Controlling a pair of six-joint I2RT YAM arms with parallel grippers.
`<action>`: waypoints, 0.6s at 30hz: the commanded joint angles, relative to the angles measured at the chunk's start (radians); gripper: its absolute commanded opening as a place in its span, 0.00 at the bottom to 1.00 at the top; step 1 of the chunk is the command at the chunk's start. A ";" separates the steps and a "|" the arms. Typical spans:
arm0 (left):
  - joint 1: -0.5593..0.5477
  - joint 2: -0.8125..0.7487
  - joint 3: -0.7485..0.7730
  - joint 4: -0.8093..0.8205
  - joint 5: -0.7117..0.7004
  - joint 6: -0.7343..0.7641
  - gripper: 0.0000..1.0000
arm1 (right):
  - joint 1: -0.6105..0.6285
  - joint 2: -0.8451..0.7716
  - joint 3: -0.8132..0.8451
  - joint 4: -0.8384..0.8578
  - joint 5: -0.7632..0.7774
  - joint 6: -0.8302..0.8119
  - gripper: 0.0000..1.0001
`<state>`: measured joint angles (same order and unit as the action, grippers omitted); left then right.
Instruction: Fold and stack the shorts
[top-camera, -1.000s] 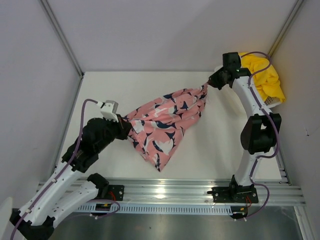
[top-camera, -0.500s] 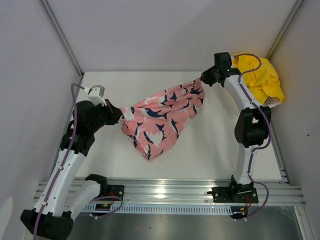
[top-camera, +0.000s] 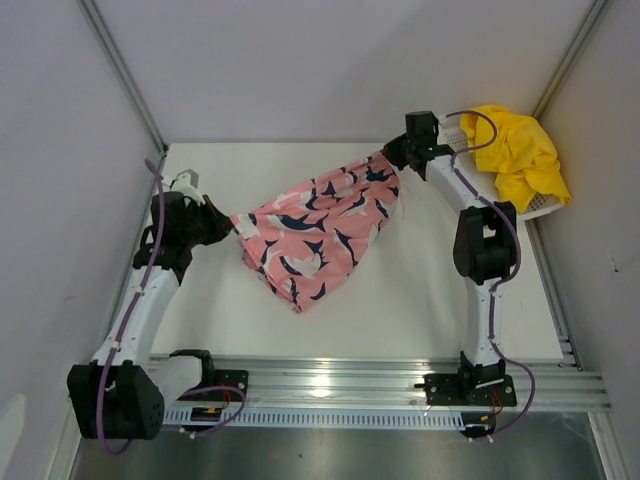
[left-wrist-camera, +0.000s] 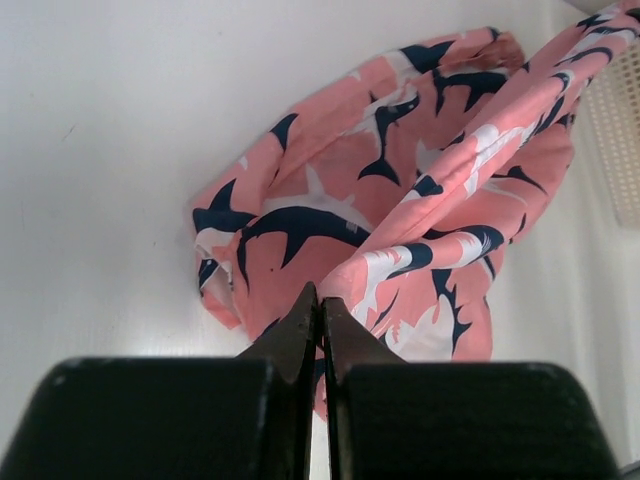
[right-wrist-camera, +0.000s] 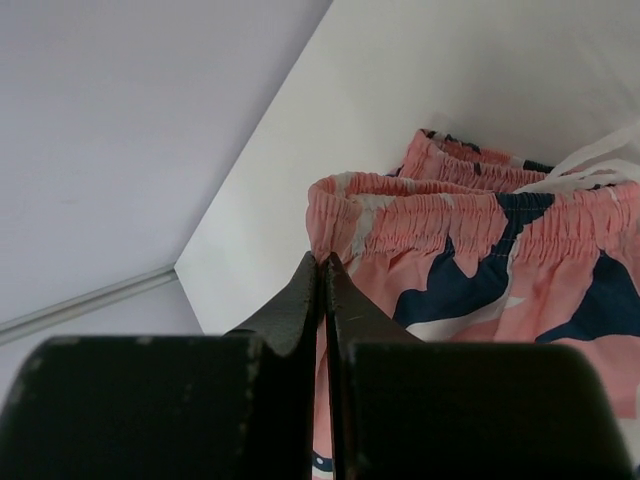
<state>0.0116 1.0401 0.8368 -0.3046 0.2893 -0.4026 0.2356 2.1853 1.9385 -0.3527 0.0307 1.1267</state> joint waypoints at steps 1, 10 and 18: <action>0.018 0.038 -0.037 0.067 -0.106 -0.051 0.00 | -0.002 0.050 0.048 0.156 0.075 0.012 0.00; 0.030 0.122 -0.179 0.194 -0.222 -0.107 0.00 | 0.014 0.194 0.063 0.328 0.026 0.036 0.00; 0.067 0.250 -0.199 0.271 -0.219 -0.105 0.16 | 0.025 0.292 0.109 0.529 -0.017 0.036 0.54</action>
<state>0.0467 1.2579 0.6468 -0.0788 0.1181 -0.4988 0.2829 2.4634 1.9778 0.0090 -0.0151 1.1713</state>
